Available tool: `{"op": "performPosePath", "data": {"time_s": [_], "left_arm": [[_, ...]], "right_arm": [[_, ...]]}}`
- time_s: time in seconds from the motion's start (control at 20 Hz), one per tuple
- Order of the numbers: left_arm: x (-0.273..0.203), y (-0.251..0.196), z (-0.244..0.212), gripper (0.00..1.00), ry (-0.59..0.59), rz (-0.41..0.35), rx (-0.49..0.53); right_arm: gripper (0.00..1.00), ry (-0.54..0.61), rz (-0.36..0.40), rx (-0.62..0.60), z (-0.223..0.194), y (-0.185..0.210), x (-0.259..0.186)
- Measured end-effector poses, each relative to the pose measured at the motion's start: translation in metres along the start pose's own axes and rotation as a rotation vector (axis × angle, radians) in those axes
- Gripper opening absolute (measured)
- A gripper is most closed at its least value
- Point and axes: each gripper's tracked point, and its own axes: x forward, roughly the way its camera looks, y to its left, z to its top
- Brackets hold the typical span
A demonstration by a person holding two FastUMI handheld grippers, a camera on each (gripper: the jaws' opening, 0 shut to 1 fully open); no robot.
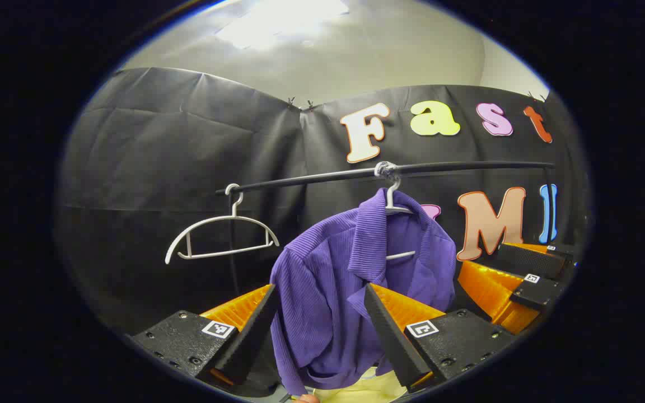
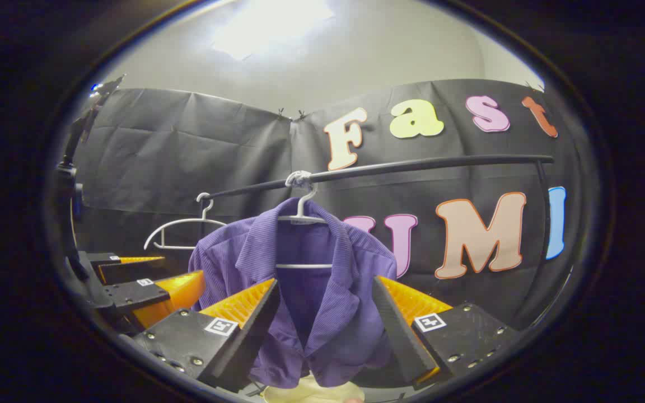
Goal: Grasp the clothes on the hanger with both hands and then place them into the laundry hamper below.
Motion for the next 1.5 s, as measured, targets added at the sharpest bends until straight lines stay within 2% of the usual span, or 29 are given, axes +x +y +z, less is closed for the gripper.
{"op": "performPosePath", "data": {"time_s": [0.15,0.2,0.25,0.4,0.45,0.5,0.55,0.75,0.8,0.95,1.25,1.3,1.4,1.5], "left_arm": [[0.001,0.008,0.002,0.92,-0.003,0.021,0.003],[0.001,0.010,0.004,0.92,-0.005,0.025,0.005],[0.000,0.011,0.003,0.92,-0.006,0.029,0.006],[0.000,0.012,0.005,0.92,-0.008,0.034,0.009],[-0.001,0.012,0.006,0.93,-0.007,0.035,0.012],[0.000,0.011,0.007,0.93,-0.008,0.037,0.014],[0.000,0.011,0.007,0.93,-0.008,0.038,0.016],[-0.002,0.012,0.009,0.93,-0.012,0.046,0.021],[-0.002,0.012,0.008,0.96,-0.010,0.048,0.022],[-0.002,0.015,0.006,0.93,-0.002,0.058,0.020],[-0.001,0.012,0.001,0.93,0.011,0.060,0.023],[-0.001,0.011,0.000,0.96,0.012,0.061,0.024],[0.002,0.008,-0.001,0.92,0.012,0.066,0.028],[0.004,0.003,-0.003,0.95,0.016,0.063,0.028]], "right_arm": [[0.99,0.018,0.011,-0.002,-0.005,0.003,0.004],[0.95,0.020,0.014,-0.005,-0.006,0.004,0.003],[0.98,0.019,0.019,-0.007,-0.006,0.005,0.002],[0.99,0.021,0.031,0.002,-0.010,0.007,0.001],[0.95,0.019,0.032,0.000,-0.009,0.008,0.001],[0.99,0.017,0.035,0.000,-0.008,0.007,0.001],[0.95,0.015,0.038,0.001,-0.007,0.007,0.000],[0.95,0.012,0.044,0.003,-0.008,0.008,-0.001],[0.94,0.011,0.044,0.001,-0.007,0.008,-0.001],[0.94,0.013,0.045,0.000,-0.007,0.008,-0.001],[0.95,0.020,0.040,-0.009,-0.008,0.007,-0.001],[0.95,0.020,0.038,-0.010,-0.008,0.007,-0.001],[0.95,0.017,0.034,-0.013,-0.008,0.005,-0.001],[0.95,0.013,0.030,-0.018,-0.007,0.005,0.000]]}}
